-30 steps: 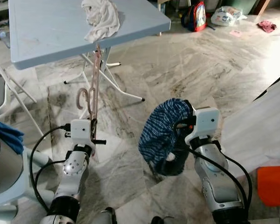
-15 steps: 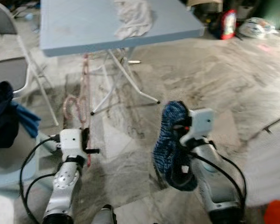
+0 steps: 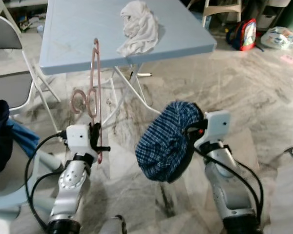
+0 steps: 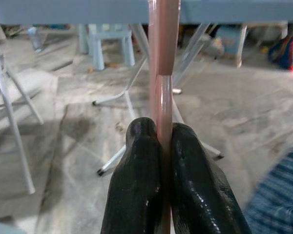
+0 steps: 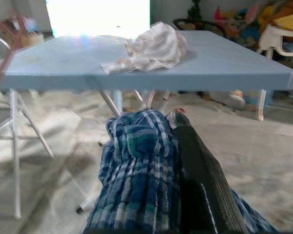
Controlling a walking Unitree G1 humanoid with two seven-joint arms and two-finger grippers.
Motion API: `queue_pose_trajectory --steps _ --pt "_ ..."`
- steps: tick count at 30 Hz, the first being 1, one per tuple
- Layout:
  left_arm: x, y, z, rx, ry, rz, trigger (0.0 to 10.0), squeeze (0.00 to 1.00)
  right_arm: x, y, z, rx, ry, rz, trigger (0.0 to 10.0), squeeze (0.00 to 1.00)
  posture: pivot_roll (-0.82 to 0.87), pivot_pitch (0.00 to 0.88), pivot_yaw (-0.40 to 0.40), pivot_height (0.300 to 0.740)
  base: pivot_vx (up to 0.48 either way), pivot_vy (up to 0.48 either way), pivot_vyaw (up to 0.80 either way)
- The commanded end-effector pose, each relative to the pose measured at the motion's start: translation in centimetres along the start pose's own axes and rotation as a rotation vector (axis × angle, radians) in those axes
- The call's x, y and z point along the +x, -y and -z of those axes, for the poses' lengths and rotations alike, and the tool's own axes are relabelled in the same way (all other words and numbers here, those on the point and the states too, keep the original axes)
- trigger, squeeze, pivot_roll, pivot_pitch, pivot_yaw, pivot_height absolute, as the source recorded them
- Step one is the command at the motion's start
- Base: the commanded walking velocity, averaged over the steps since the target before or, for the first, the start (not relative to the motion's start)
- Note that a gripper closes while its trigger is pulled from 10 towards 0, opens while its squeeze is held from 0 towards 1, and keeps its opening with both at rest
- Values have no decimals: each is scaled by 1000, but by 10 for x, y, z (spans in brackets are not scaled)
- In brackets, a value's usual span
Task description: Hang hanger
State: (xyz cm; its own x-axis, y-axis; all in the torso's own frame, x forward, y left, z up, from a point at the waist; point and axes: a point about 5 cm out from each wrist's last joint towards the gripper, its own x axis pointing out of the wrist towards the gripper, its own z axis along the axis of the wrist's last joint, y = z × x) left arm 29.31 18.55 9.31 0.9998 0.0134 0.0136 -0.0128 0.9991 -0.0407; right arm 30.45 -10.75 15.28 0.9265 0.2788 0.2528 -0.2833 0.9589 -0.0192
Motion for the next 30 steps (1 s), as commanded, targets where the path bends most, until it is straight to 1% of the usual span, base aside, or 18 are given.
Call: queue_pose_trajectory --steps 1,16,21,23,24,28,30 --pt "-2 7 -1 -1 5 11 10000 0 -4 7 -4 -40 15 -2 10000 0 123 197 -46 740 405 0 0" --pt "2 9 -2 -7 -2 9 10000 0 -1 5 -4 -36 19 -1 10000 0 118 196 -39 740 403 0 0" --pt "2 9 -3 -3 3 11 10000 0 -2 6 -5 -36 25 3 10000 0 116 196 -37 740 374 277 754" --pt "2 9 -7 18 26 17 10000 0 -1 6 -7 -34 32 4 10000 0 116 196 -37 740 371 296 600" --pt "2 10 -13 43 51 22 10000 0 -1 6 -9 -34 40 4 10000 0 116 196 -37 740 371 296 475" --pt "0 7 -22 31 76 0 10000 0 -2 7 -12 -39 49 3 10000 0 125 180 -35 740 368 297 0" --pt "-1 6 -23 36 76 -3 10000 0 -2 8 -12 -39 49 2 10000 0 136 164 -37 740 323 291 0"
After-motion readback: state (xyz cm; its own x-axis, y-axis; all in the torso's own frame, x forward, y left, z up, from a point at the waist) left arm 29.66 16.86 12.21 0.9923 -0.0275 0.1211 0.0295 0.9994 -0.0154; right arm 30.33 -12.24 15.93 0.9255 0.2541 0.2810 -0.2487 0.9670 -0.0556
